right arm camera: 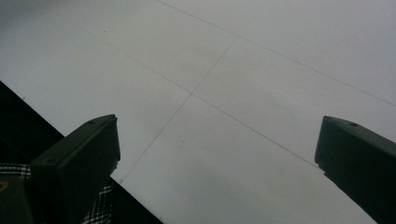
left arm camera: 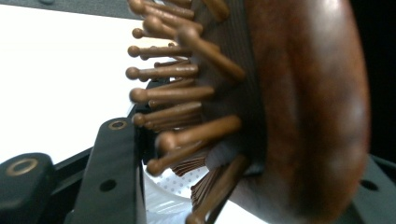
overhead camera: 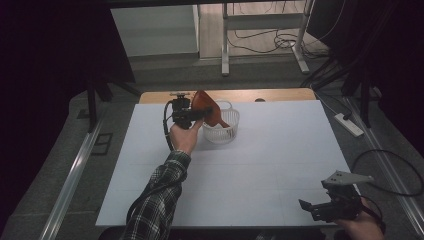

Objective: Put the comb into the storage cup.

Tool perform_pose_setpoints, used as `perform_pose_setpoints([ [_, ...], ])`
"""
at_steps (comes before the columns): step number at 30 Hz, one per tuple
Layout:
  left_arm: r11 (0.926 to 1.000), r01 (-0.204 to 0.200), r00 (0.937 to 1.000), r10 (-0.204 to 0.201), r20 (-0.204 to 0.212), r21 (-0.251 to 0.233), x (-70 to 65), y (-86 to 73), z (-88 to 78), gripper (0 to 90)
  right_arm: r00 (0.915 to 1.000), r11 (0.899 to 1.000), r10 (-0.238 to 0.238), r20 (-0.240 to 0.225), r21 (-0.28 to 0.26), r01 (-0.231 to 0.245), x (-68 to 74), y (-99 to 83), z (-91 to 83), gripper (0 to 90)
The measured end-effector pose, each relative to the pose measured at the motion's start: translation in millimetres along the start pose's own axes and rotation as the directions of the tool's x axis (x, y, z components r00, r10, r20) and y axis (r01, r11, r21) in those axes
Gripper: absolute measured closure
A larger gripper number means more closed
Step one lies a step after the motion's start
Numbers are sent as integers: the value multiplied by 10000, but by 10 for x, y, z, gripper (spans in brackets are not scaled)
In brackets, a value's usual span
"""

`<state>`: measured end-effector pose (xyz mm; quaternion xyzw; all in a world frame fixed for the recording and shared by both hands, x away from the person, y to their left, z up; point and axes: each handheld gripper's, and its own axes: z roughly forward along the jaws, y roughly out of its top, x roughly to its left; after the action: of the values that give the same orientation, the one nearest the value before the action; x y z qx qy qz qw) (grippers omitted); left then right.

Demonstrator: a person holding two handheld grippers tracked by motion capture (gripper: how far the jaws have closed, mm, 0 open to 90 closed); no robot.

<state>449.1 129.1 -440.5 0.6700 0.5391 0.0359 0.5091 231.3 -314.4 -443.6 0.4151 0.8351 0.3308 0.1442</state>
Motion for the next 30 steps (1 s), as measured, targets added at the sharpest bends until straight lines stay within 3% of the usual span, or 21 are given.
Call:
perform_pose_setpoints([
  [11, 9996, 223, 9997, -221, -108, 175, 65, -22, -5, 465, 10000, 10000, -16, 10, 59, 16, 4, 3, 6, 2],
  [22, 9992, 124, 9983, -103, -568, 374, 91, -34, 0, 379, 10000, 10000, 7, 18, 87, -8, 2, 4, 9, 2],
  [30, 9989, 110, 9984, -85, -561, 447, 131, -40, -3, 339, 10000, 10000, -2, 22, 95, 1, 3, 4, 10, 3],
])
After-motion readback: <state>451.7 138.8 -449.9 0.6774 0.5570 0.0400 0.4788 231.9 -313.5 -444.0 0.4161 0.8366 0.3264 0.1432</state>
